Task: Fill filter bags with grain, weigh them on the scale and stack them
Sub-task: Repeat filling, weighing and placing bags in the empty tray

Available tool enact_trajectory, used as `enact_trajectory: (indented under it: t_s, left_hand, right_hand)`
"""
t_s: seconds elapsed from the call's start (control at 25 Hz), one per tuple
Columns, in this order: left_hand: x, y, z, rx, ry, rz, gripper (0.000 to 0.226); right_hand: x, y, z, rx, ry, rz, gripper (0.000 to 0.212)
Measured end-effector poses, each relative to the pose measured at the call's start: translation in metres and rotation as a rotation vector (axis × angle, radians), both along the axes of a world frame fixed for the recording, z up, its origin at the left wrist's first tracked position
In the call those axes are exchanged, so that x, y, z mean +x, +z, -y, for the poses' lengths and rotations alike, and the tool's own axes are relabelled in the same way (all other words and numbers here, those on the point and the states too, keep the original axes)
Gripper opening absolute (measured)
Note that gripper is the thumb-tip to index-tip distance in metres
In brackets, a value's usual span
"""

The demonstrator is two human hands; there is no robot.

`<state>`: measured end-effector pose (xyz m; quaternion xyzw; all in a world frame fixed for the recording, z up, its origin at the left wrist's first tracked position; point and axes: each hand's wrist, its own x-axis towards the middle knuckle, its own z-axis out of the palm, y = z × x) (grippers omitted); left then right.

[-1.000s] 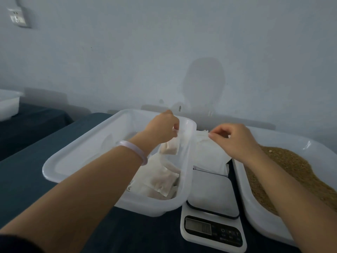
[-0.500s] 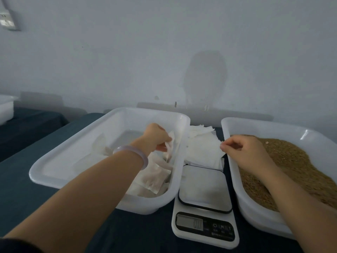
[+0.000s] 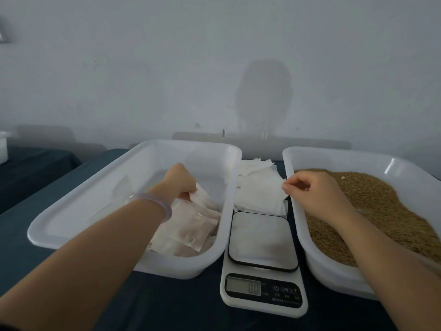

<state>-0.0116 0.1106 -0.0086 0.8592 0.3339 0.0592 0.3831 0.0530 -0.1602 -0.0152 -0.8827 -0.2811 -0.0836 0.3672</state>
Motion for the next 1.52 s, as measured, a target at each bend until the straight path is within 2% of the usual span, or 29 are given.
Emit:
enact_trajectory:
  t_s: [0.04, 0.12, 0.16, 0.24, 0.32, 0.44, 0.52, 0.68, 0.92, 1.0, 1.24, 1.36, 1.52]
  left_hand:
    - [0.0, 0.003, 0.002, 0.133, -0.034, -0.004, 0.013]
    - [0.004, 0.008, 0.017, 0.419, -0.164, 0.017, 0.028]
    - [0.006, 0.01, 0.029, 0.488, -0.257, 0.065, 0.03]
    - [0.01, 0.009, 0.055, 0.548, -0.47, 0.115, 0.022]
    - [0.01, 0.003, 0.071, 0.603, -0.568, 0.104, 0.021]
    - [0.008, -0.007, 0.068, 0.619, -0.532, 0.15, 0.023]
    - [0.006, -0.012, 0.067, 0.598, -0.516, 0.182, 0.023]
    - [0.009, -0.018, 0.067, 0.546, -0.496, 0.245, 0.023]
    - [0.011, -0.021, 0.064, 0.543, -0.484, 0.286, 0.021]
    - [0.012, -0.021, 0.065, 0.527, -0.477, 0.297, 0.02]
    - [0.011, -0.025, 0.064, 0.504, -0.446, 0.323, 0.018]
    - [0.011, -0.025, 0.064, 0.495, -0.454, 0.319, 0.017]
    - [0.01, -0.026, 0.064, 0.474, -0.453, 0.327, 0.016]
  right_hand:
    - [-0.003, 0.002, 0.0, -0.013, 0.001, -0.008, 0.016]
    - [-0.004, 0.009, -0.006, -0.096, 0.006, 0.002, 0.007]
    - [-0.001, 0.014, -0.013, -0.164, 0.003, 0.023, 0.01]
    - [0.005, 0.023, -0.034, -0.308, -0.002, 0.021, 0.029]
    - [0.013, 0.026, -0.061, -0.437, 0.012, -0.087, 0.041]
    - [0.029, 0.007, -0.097, -0.788, 0.012, -0.229, 0.05]
    - [0.037, -0.013, -0.109, -0.935, 0.032, -0.277, 0.046]
    - [0.044, -0.039, -0.109, -0.956, -0.012, -0.318, 0.035]
    - [0.05, -0.02, -0.107, -0.968, -0.043, -0.249, 0.03]
    - [0.048, -0.02, -0.105, -0.97, 0.003, -0.246, 0.035]
    - [0.041, -0.034, -0.093, -0.876, 0.033, -0.456, 0.042]
    - [0.04, -0.033, -0.095, -0.807, 0.064, -0.438, 0.041]
    - [0.042, -0.039, -0.095, -0.751, 0.044, -0.55, 0.053]
